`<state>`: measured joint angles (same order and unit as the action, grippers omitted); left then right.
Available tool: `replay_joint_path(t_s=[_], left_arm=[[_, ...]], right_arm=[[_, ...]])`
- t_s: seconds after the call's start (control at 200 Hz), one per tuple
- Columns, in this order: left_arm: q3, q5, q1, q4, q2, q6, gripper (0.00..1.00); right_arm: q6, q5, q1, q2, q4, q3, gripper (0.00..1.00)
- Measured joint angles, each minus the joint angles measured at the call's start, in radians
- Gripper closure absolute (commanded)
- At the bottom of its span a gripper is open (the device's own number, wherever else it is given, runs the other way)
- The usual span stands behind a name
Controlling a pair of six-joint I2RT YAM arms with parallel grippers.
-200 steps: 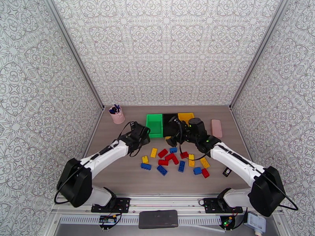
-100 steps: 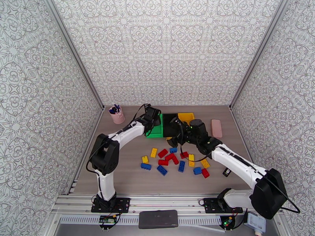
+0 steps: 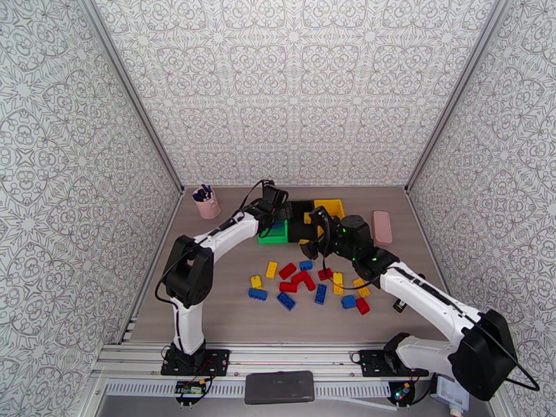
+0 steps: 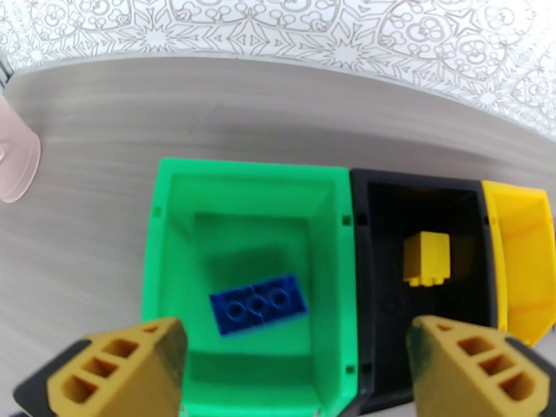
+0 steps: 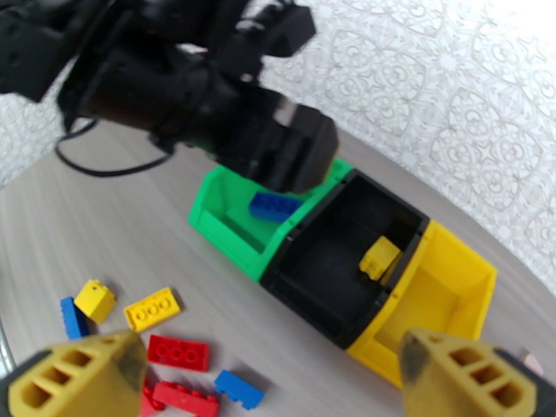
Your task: Sort the legos into containers by color
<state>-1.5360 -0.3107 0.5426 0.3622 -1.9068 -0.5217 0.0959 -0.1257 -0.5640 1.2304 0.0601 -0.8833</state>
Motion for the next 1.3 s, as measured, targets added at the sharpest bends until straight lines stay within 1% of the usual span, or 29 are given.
replay_joint_path(t_s=[0.1,0.19,0.305,0.415,0.52,0.61,0.71,0.865,0.99,1.14,1.3], left_arm=[[0.054,0.000,0.002,-0.014,0.077,0.014,0.06],[0.116,0.007,0.005,-0.044,0.149,0.042,0.01],[0.225,0.048,0.011,-0.114,0.245,0.097,0.00],[0.342,0.119,0.013,-0.183,0.339,0.153,0.00],[0.457,0.212,0.011,-0.243,0.437,0.212,0.00],[0.526,0.283,0.014,-0.277,0.505,0.273,0.00],[0.584,0.353,0.037,-0.294,0.571,0.375,0.00],[0.664,0.472,0.098,-0.308,0.659,0.521,0.00],[0.731,0.597,0.107,-0.313,0.708,0.594,0.00],[0.787,0.714,0.109,-0.313,0.746,0.650,0.01],[0.840,0.780,0.110,-0.315,0.795,0.684,0.00]], right_arm=[[-0.032,0.023,0.011,-0.008,-0.003,0.009,0.01],[-0.066,0.045,0.021,-0.009,-0.005,0.013,0.01],[-0.131,0.096,0.029,-0.009,-0.005,0.016,0.00],[-0.202,0.171,0.034,-0.009,0.009,0.025,0.01],[-0.273,0.248,0.037,-0.009,0.047,0.035,0.00],[-0.323,0.287,0.041,-0.009,0.095,0.041,0.01],[-0.383,0.315,0.043,-0.009,0.161,0.044,0.00],[-0.439,0.320,0.045,-0.008,0.243,0.061,0.03],[-0.428,0.280,0.047,0.017,0.311,0.058,0.04],[-0.382,0.236,0.047,0.129,0.413,0.015,0.04],[-0.341,0.226,0.036,0.244,0.472,-0.039,0.06]])
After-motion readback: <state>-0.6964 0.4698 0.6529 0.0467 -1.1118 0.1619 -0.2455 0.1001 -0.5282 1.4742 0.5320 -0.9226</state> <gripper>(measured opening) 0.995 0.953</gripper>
